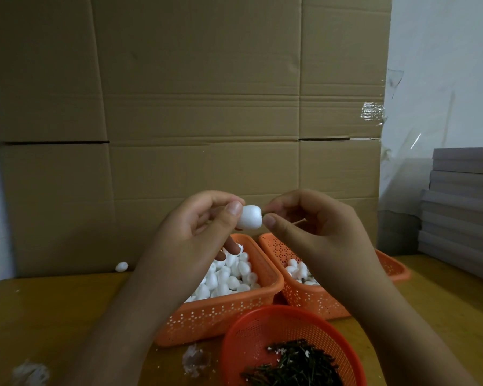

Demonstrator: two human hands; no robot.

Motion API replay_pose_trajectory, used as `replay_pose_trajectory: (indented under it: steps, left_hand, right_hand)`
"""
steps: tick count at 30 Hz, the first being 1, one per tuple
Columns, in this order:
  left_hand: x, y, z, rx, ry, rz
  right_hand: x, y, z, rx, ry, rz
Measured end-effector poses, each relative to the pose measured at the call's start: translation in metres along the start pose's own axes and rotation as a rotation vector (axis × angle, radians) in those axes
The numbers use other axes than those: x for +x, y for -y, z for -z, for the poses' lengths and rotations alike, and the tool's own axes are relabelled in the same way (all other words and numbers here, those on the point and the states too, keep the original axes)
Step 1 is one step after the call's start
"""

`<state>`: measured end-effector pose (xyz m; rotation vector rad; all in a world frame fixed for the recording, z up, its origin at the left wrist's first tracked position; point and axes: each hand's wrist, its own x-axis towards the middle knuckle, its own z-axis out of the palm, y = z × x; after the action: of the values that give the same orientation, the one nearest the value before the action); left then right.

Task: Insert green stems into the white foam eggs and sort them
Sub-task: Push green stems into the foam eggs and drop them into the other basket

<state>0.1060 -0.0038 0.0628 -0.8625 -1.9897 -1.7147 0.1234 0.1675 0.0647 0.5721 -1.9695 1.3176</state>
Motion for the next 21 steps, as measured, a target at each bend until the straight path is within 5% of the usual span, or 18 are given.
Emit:
replay_pose_trajectory:
  steps: [21]
  left_hand:
    - [0.0022, 0.0046, 0.0046, -0.042, -0.002, -0.003]
  right_hand:
    - [0.0005, -0.0015, -0.0002, 0.07, -0.042, -0.077]
